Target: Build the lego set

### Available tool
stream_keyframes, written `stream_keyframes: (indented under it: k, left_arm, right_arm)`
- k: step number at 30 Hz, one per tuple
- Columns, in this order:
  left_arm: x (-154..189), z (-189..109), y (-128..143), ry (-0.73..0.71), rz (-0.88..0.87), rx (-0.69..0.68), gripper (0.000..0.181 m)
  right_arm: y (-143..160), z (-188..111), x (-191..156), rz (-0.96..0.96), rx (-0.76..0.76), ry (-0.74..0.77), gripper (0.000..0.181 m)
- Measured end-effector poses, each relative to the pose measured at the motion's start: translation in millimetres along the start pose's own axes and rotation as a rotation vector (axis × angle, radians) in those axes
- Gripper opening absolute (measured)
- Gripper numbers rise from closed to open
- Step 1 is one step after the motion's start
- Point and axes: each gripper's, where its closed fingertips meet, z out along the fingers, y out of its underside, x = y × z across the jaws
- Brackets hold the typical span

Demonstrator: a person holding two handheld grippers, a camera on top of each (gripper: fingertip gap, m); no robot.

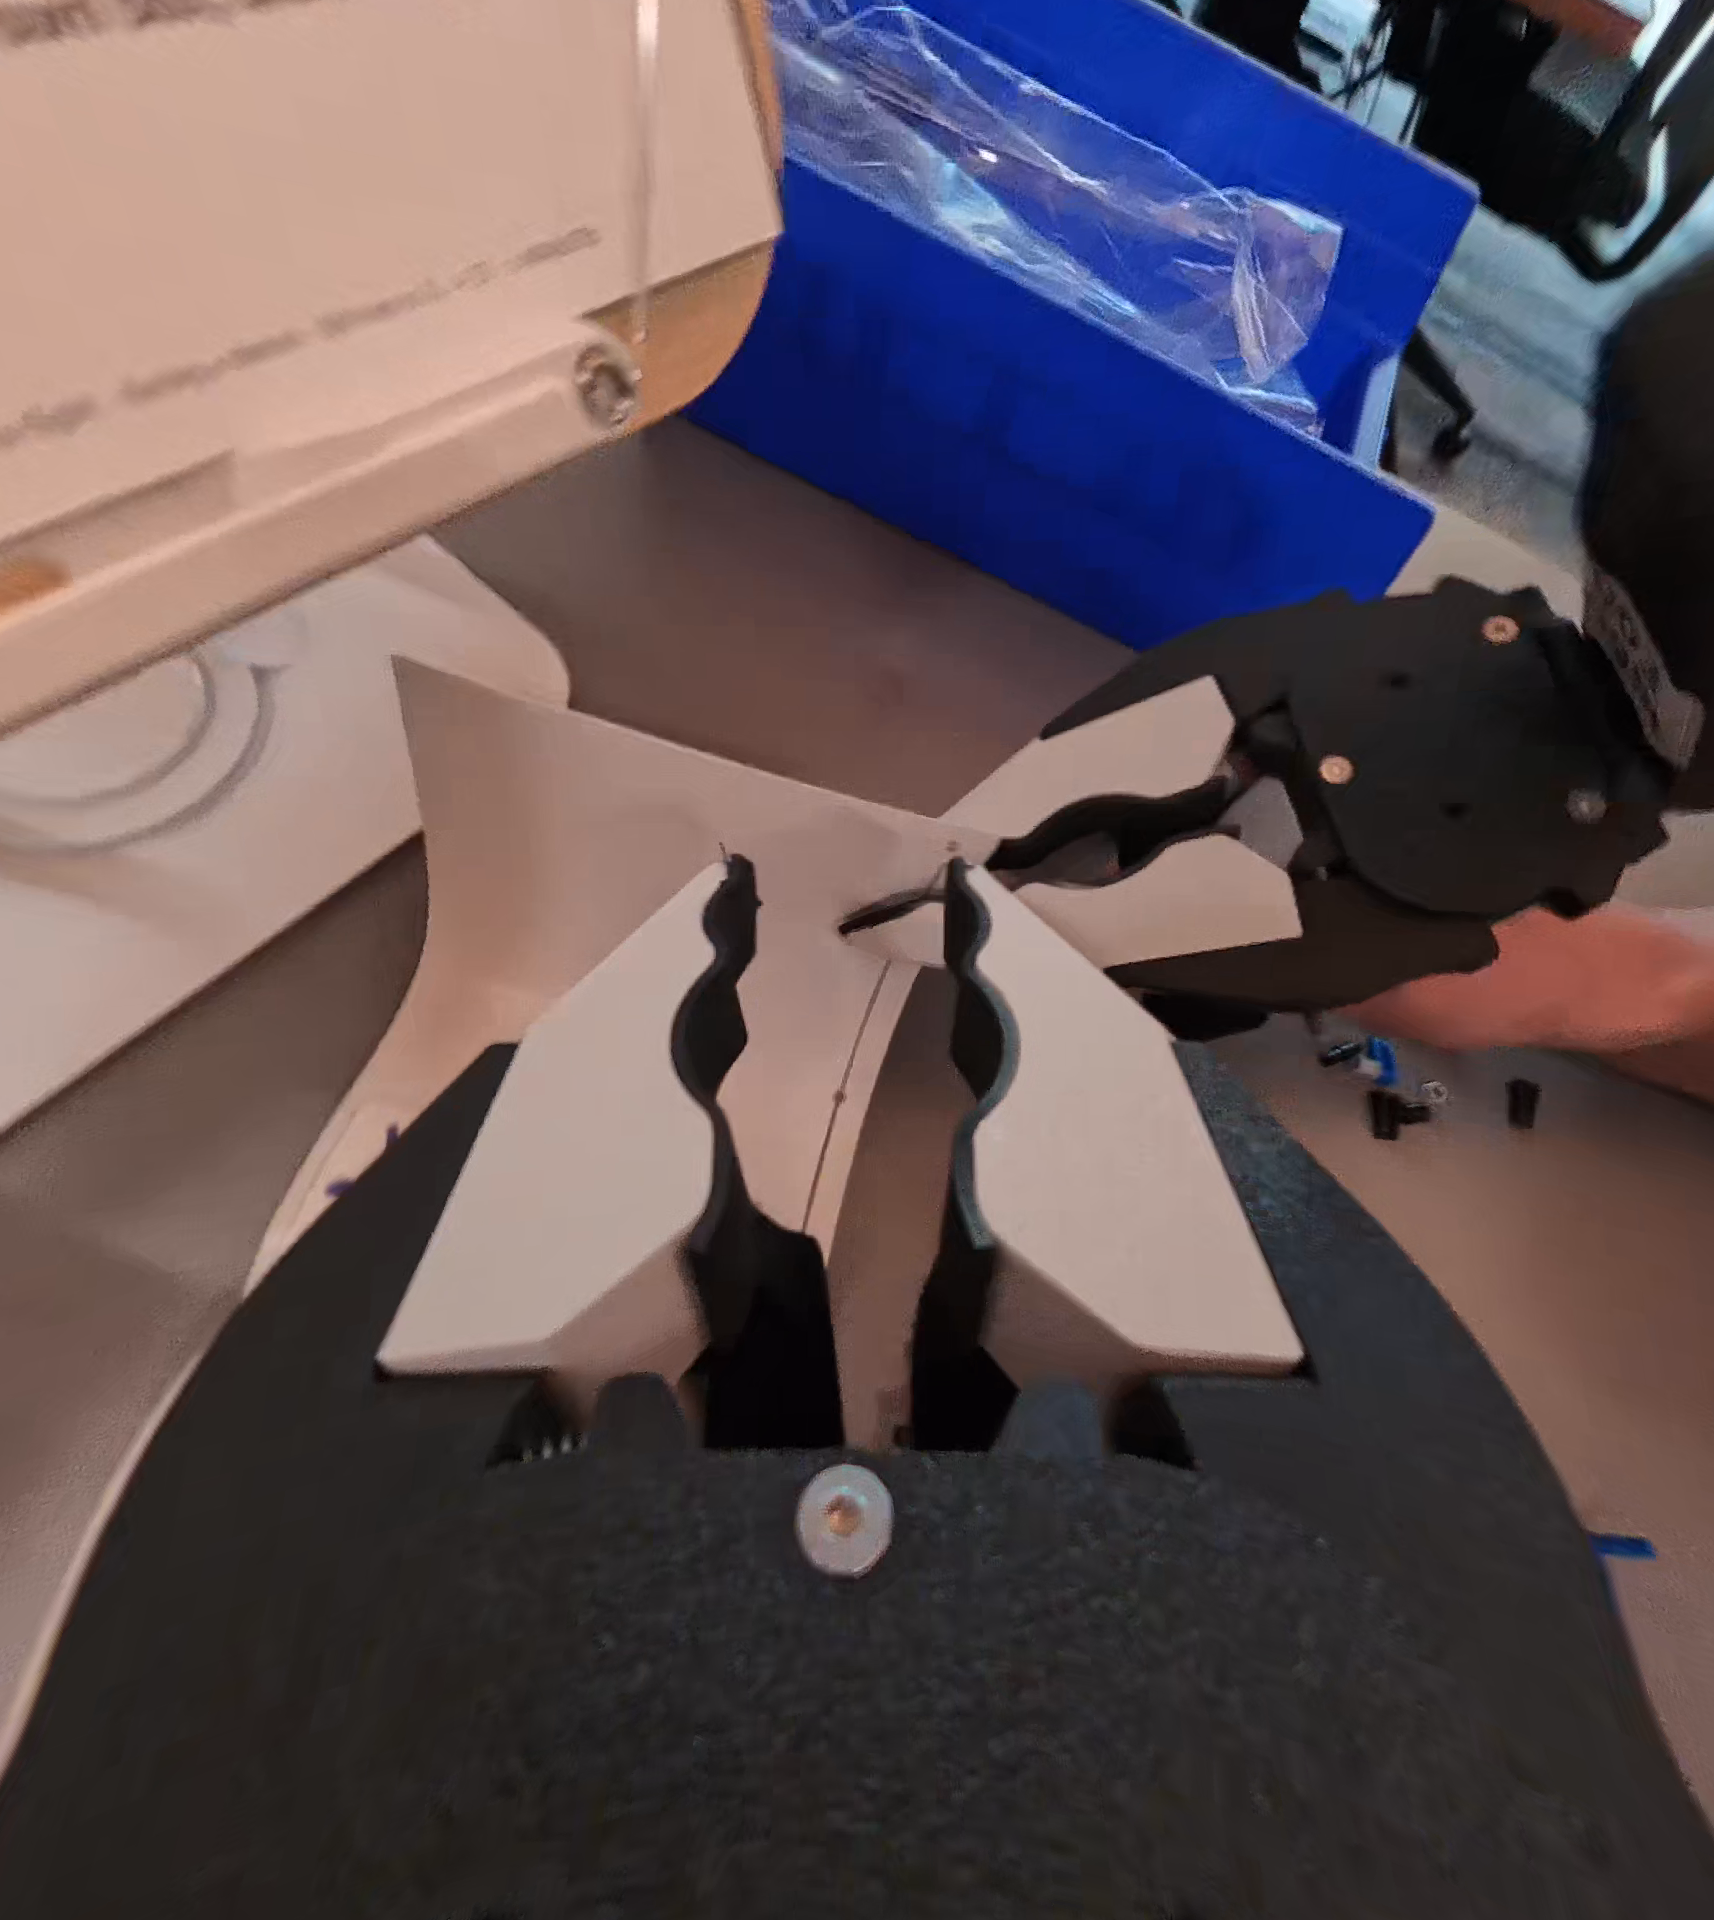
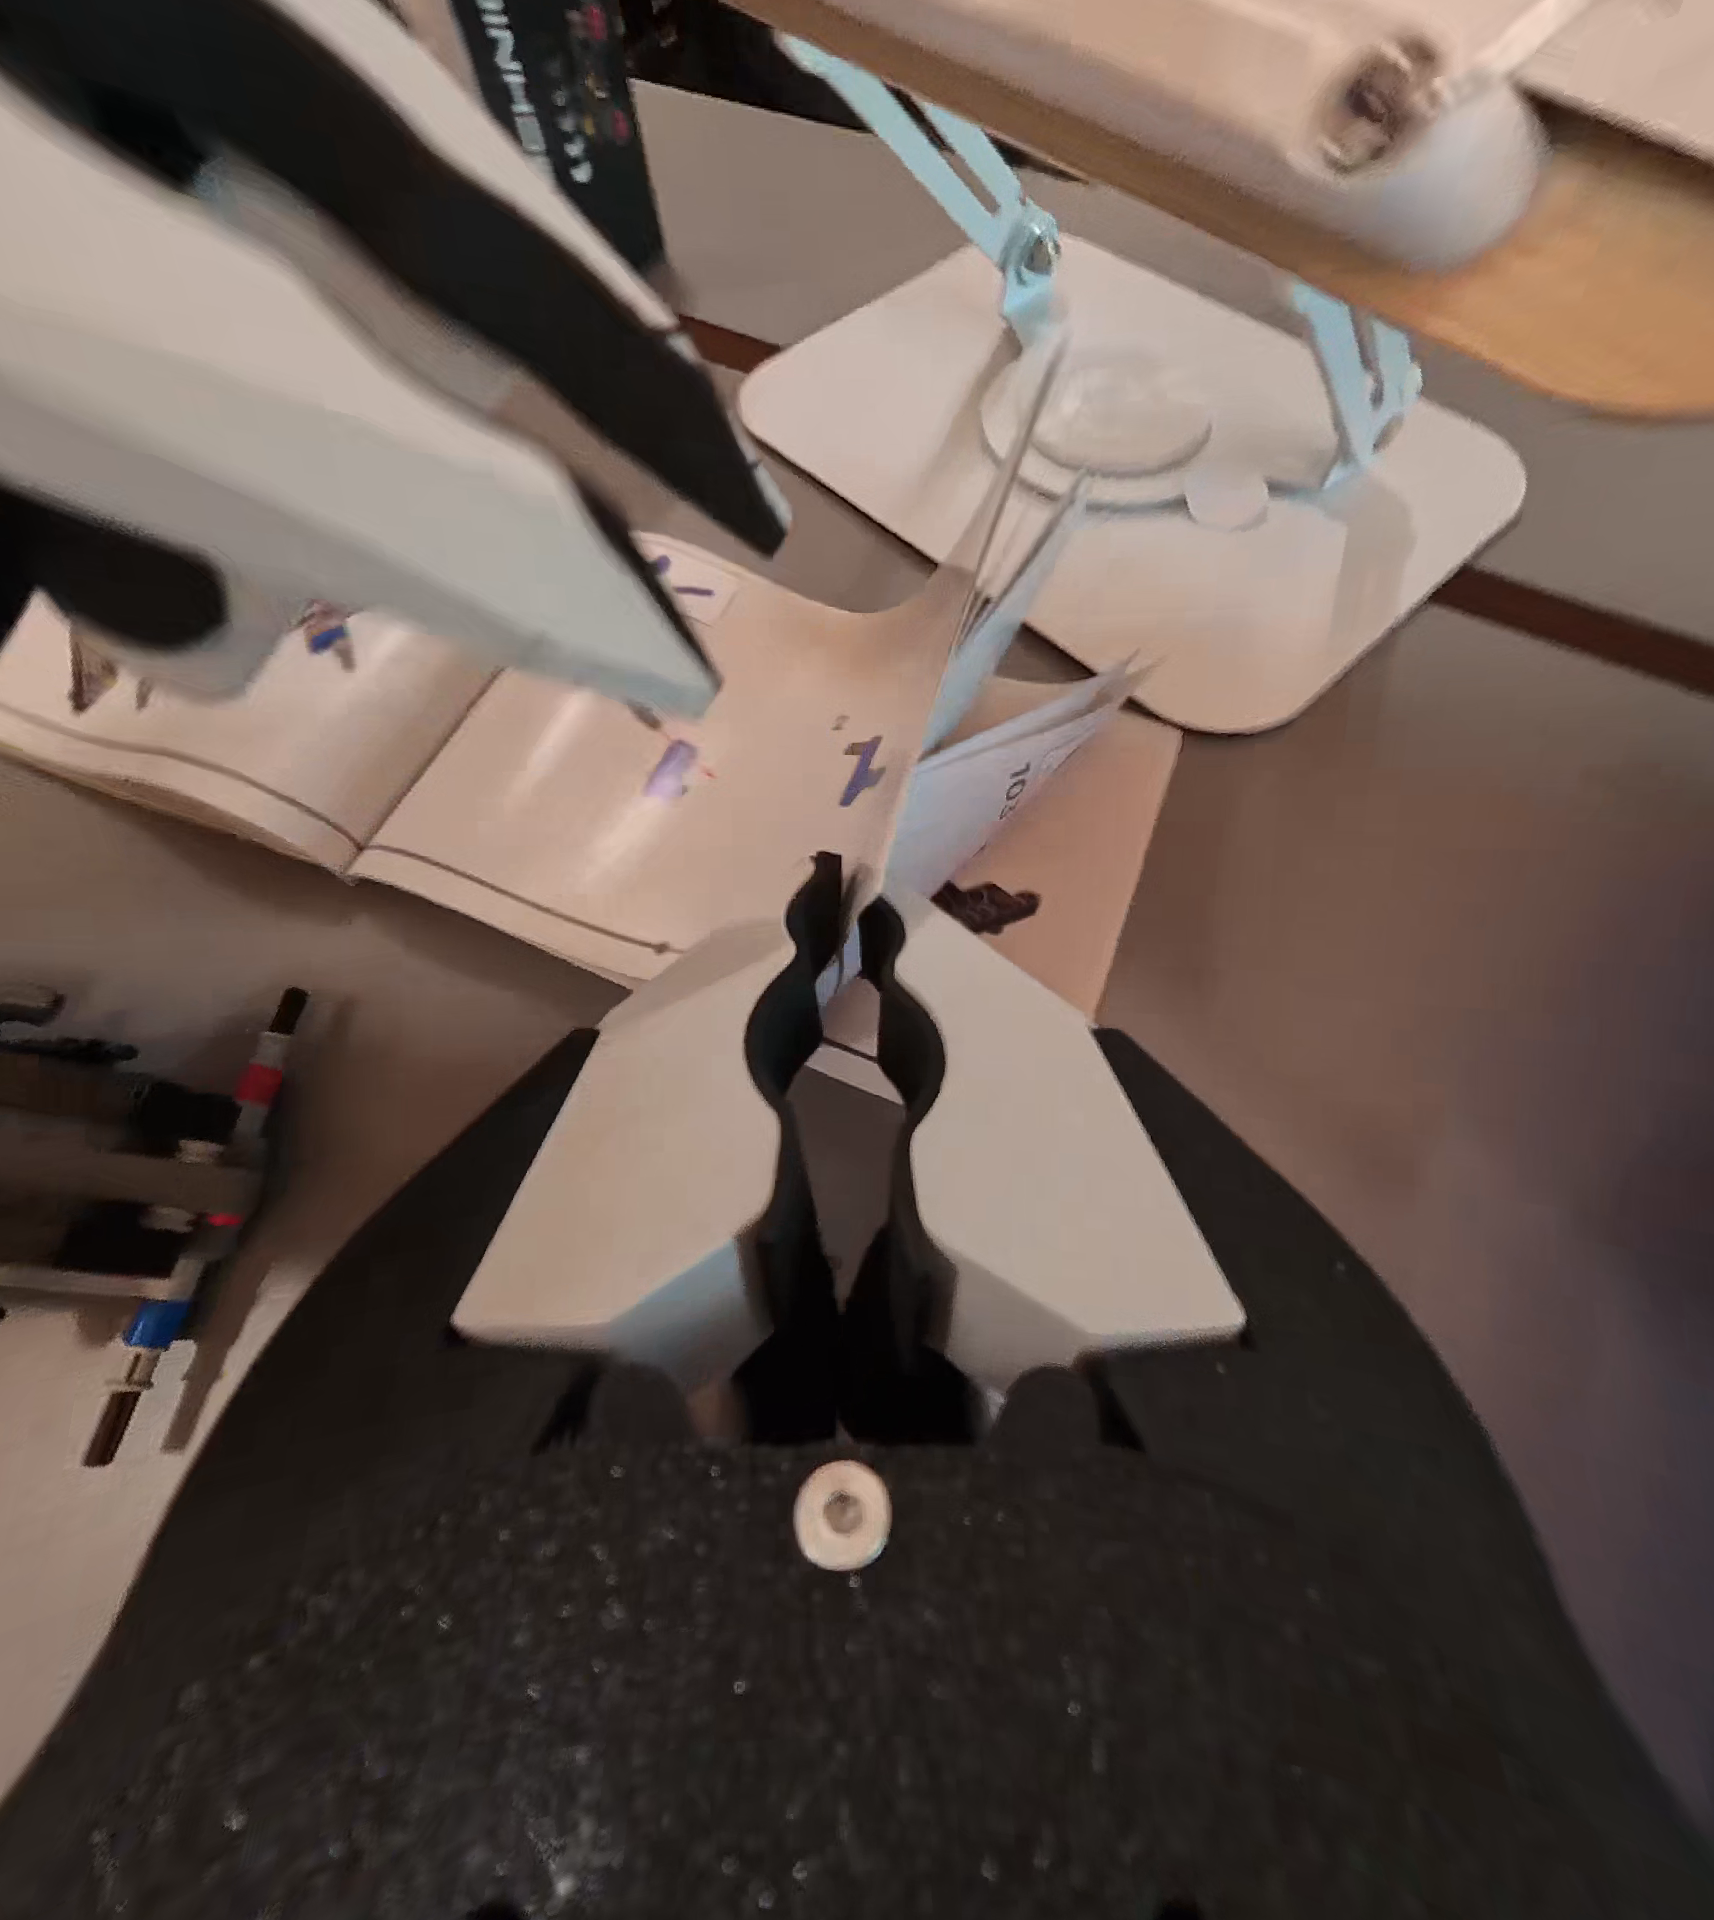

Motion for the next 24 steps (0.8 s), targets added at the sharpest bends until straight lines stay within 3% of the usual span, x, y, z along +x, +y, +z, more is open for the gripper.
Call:
stream_keyframes:
  k: [1, 4, 6, 10, 11, 14, 17, 20, 24]
  left_arm:
    - [-5, -6, 5, 0.009, -0.065, 0.0, 0.043]
    - [-4, -18, 20, 0.127, -0.28, -0.006, 0.06]
    - [-7, -21, 29, 0.188, -0.411, 0.006, 0.056]
    - [-19, -23, 45, 0.227, -0.498, 0.04, 0.002]
    - [-20, -24, 48, 0.248, -0.493, 0.049, 0.0]
    - [-23, -26, 54, 0.301, -0.466, 0.062, 0.0]
    - [-21, -29, 51, 0.364, -0.412, 0.079, 0.0]
    - [-15, -31, 42, 0.42, -0.365, 0.124, 0.0]
    - [-9, -28, 33, 0.464, -0.378, 0.148, 0.0]
  right_arm:
    - [-2, -1, -6, -0.075, 0.015, 0.011, 0.001]
    - [-5, -2, -22, -0.381, 0.029, 0.109, 0.001]
    - [-8, -2, -32, -0.568, 0.033, 0.198, 0.001]
    - [-10, 1, -53, -0.717, 0.037, 0.234, 0.003]
    - [-7, 2, -56, -0.69, 0.03, 0.195, 0.007]
    - [8, 2, -73, -0.468, -0.039, -0.066, 0.044]
    - [-5, -8, -75, -0.174, -0.01, -0.29, 0.072]
    - [-25, -7, -67, 0.073, 0.03, -0.456, 0.073]
    - [-25, 11, -66, 0.175, -0.033, -0.526, 0.074]
